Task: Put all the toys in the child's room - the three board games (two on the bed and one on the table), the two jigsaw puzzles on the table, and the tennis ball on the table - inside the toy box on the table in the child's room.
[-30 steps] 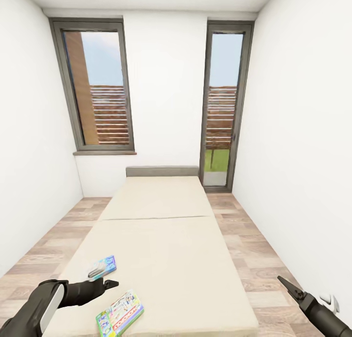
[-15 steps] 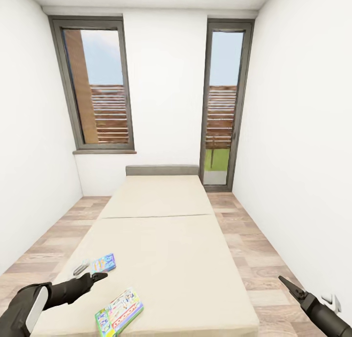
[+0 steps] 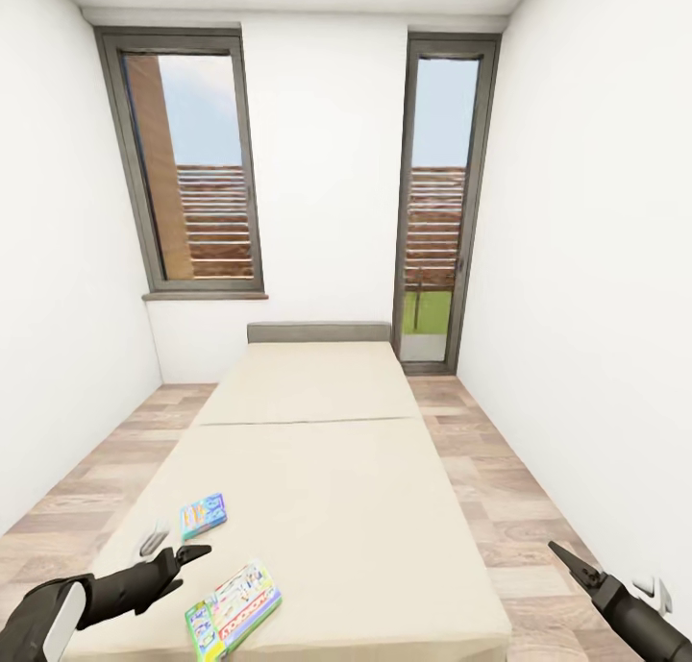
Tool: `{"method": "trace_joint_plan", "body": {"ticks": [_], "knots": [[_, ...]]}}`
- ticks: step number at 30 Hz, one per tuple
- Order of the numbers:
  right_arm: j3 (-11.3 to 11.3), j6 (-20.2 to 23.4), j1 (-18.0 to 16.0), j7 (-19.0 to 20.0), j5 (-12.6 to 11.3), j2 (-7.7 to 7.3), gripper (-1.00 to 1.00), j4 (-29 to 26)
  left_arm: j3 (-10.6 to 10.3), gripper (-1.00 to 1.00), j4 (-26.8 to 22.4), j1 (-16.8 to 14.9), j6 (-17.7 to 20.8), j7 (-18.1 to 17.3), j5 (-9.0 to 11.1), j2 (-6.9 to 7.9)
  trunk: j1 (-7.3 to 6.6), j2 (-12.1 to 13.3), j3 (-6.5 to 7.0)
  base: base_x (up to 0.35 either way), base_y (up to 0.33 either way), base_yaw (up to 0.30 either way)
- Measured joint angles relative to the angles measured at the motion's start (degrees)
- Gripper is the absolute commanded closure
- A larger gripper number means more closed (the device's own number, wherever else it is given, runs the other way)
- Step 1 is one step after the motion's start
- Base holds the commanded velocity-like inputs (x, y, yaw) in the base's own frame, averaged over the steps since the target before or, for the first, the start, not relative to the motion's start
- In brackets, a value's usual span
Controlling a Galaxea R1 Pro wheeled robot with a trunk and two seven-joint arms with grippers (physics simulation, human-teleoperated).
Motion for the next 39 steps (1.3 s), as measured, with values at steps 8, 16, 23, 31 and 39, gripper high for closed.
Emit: {"method": "trace_joint_plan", "body": {"ticks": [8,16,23,31,39], "knots": [[-0.11,0.32,0.00,0.62,-0.39,-0.11,-1.00,-0.10,1.63,-1.00,0.87,-0.03,0.26,0.18,0.06,0.01,1.76,-3.21,-1.44,0.000,0.000,0.000],[-0.38,3.84,0.01,6.38,-0.93,-0.15,-1.00,-0.73,7.69,-1.00,0.99,-1.77,4.23,0.46,0.23,0.76,3.51,-6.42,-2.87,0.000,0.000,0.000],[-0.59,4.95,0.14,11.10,-0.95,-0.10,-1.00,-1.48,10.40,-1.00,1.54,-2.56,5.55,0.81,0.19,1.87,5.05,-9.23,-4.13,0.000,0.000,0.000],[-0.55,5.35,0.14,12.26,-1.03,0.25,-1.00,-1.58,11.03,-1.00,2.17,-2.70,5.83,0.78,0.18,2.93,6.81,-12.44,-5.57,0.000,0.000,0.000],[-0.55,5.46,0.09,12.52,-1.32,0.63,-1.00,-1.59,11.09,-1.00,4.07,-2.71,5.64,0.90,0.16,3.34,8.57,-15.65,-7.01,0.000,0.000,0.000]]}}
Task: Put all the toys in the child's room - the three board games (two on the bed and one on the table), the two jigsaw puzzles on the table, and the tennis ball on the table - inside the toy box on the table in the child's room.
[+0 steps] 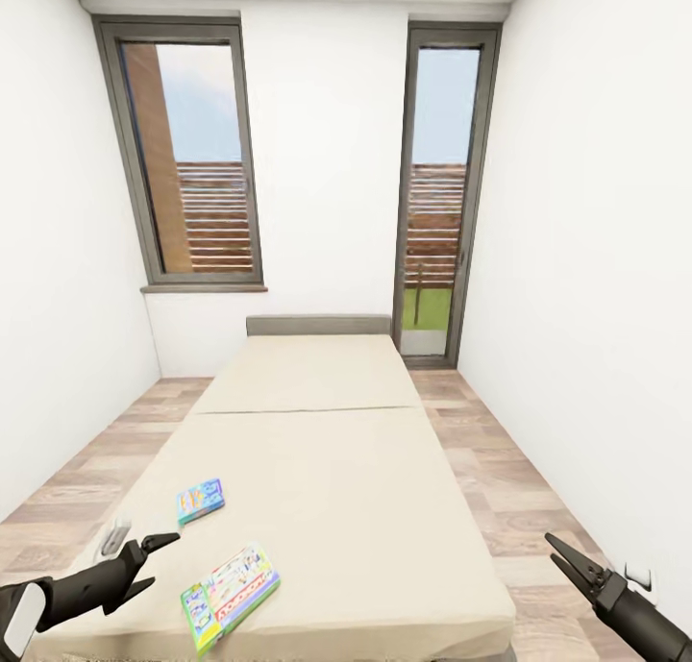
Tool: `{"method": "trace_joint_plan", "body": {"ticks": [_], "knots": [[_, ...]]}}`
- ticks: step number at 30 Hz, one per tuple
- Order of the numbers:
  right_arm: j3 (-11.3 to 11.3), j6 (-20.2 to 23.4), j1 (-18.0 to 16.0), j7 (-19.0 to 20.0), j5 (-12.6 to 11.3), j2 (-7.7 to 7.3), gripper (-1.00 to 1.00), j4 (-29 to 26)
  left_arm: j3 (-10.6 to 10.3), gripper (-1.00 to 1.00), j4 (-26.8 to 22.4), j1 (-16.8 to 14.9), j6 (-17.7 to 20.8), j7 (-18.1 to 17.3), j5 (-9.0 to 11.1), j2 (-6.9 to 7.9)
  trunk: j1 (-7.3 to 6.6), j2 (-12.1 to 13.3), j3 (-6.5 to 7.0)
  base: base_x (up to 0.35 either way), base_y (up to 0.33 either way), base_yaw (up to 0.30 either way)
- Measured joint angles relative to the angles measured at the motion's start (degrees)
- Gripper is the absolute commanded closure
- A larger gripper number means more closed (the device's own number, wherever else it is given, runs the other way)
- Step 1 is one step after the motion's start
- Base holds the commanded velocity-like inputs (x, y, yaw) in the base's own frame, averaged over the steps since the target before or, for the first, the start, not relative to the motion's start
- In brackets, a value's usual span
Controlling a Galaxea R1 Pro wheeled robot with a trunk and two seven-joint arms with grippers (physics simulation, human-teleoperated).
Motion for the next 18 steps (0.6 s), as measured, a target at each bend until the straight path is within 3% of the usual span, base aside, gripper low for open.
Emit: {"method": "trace_joint_plan", "body": {"ticks": [13,18], "knots": [[-0.05,1.52,0.00,0.19,-0.33,0.06,-1.00,0.08,0.06,-1.00,0.72,0.00,-0.10,0.12,0.01,0.02,2.86,-5.22,-2.33,0.000,0.000,0.000],[0.17,1.81,-0.01,0.25,-3.55,-0.24,-1.00,-0.01,0.05,-1.00,0.80,0.00,-0.15,0.17,0.01,0.01,3.95,-7.22,-3.23,0.000,0.000,0.000]]}}
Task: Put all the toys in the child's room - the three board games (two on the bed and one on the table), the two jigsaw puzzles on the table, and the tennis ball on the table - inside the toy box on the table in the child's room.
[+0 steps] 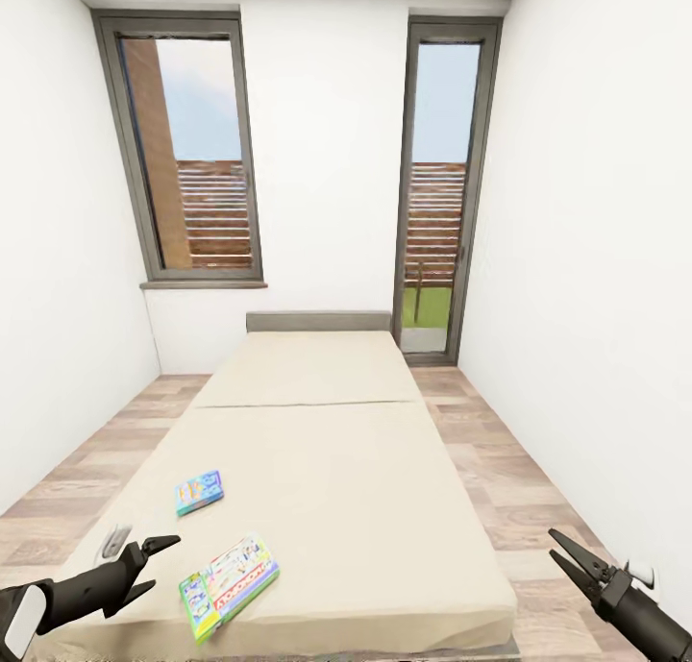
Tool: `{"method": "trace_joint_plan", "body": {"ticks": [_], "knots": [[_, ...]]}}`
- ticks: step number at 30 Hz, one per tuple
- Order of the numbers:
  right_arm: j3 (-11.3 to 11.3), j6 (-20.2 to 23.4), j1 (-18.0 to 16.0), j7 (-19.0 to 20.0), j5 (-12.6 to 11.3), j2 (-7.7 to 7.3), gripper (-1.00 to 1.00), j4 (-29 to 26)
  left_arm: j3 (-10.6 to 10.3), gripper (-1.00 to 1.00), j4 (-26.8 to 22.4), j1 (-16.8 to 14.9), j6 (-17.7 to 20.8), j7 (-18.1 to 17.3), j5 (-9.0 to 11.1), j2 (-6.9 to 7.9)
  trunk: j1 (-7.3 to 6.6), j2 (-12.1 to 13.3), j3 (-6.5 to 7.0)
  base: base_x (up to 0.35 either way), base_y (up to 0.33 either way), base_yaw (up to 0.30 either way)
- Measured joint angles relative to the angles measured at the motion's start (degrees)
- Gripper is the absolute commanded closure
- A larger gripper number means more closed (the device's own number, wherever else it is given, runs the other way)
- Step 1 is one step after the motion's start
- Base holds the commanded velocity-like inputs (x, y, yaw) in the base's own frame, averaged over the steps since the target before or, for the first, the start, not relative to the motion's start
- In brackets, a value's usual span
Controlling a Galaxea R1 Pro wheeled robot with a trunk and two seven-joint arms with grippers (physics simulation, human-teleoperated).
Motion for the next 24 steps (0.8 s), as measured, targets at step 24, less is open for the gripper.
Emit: {"method": "trace_joint_plan", "body": {"ticks": [24], "knots": [[0.36,8.69,0.00,3.23,-3.25,0.47,-1.00,-4.39,0.02,-1.00,2.39,0.00,-1.84,0.07,-0.20,0.05,5.27,-9.63,-4.31,0.000,0.000,0.000]]}}
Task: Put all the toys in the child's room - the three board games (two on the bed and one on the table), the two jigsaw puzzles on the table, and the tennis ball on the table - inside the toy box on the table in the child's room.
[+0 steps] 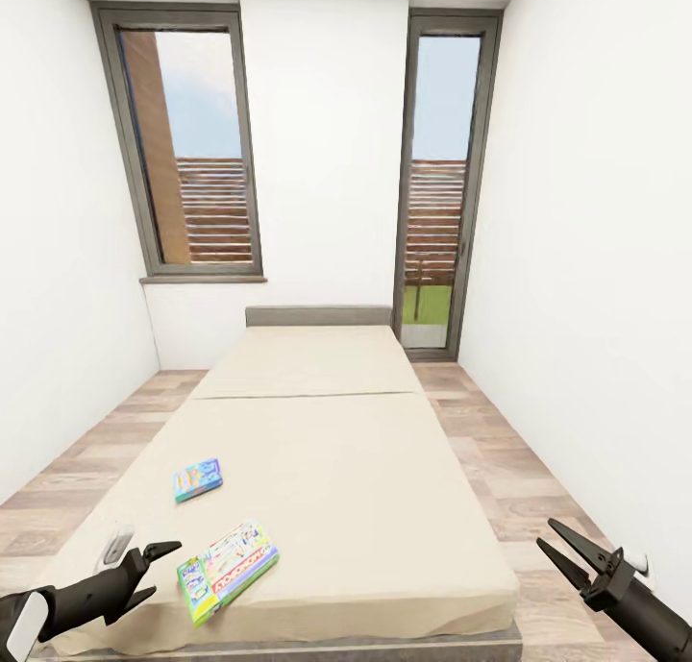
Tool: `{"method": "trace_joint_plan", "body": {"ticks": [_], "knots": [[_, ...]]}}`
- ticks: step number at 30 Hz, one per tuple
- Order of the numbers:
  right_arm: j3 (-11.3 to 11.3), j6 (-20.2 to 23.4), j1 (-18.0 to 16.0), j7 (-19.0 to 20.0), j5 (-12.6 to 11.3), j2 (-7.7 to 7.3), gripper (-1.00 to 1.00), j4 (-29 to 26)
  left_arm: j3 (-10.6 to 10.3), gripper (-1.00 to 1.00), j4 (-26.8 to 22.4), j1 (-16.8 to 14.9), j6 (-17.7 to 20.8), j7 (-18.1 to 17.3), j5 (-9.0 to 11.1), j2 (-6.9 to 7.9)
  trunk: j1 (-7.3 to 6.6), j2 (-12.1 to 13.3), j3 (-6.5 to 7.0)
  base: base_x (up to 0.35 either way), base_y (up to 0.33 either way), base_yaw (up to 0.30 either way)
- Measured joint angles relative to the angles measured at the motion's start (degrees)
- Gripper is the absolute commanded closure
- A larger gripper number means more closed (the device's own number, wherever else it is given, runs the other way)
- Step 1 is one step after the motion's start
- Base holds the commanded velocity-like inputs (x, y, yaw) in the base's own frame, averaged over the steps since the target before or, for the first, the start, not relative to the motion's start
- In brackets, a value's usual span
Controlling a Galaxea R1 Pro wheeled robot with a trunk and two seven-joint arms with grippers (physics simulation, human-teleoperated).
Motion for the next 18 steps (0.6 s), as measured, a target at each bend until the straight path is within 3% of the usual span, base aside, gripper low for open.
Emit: {"method": "trace_joint_plan", "body": {"ticks": [18], "knots": [[-0.17,0.23,0.00,2.83,-0.09,-0.19,-1.00,-0.08,-0.03,-1.00,0.27,0.00,0.06,0.00,-0.01,0.30,3.95,-7.22,-3.23,0.000,0.000,0.000]]}}
